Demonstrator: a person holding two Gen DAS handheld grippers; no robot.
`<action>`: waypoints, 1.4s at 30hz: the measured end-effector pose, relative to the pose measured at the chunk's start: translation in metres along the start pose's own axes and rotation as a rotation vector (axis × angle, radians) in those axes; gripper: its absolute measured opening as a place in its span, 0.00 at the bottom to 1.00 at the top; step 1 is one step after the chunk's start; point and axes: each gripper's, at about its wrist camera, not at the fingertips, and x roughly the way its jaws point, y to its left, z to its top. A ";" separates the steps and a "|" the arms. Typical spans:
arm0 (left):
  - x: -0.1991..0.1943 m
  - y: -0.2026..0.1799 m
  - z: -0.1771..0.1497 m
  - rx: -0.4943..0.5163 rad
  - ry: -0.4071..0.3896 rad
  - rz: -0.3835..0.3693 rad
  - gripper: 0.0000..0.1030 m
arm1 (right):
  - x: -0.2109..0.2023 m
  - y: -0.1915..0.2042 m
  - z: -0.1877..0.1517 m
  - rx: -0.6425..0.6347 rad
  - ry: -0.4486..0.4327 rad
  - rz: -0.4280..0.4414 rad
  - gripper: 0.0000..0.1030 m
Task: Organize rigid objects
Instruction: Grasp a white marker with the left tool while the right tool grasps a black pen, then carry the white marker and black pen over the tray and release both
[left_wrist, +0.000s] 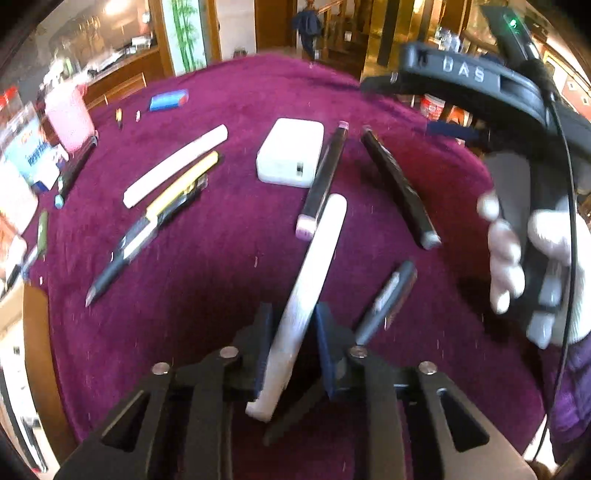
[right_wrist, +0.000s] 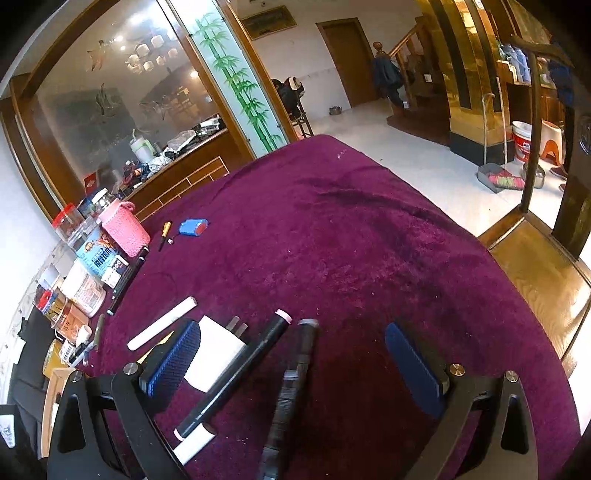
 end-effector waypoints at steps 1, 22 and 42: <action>0.002 -0.002 0.002 0.002 -0.013 0.008 0.28 | 0.002 -0.002 0.000 0.004 0.007 0.000 0.99; -0.148 0.102 -0.105 -0.341 -0.249 -0.050 0.14 | 0.016 0.023 -0.030 -0.122 0.243 -0.155 0.69; -0.147 0.220 -0.182 -0.634 -0.186 0.089 0.14 | -0.032 0.096 -0.057 -0.118 0.290 0.263 0.17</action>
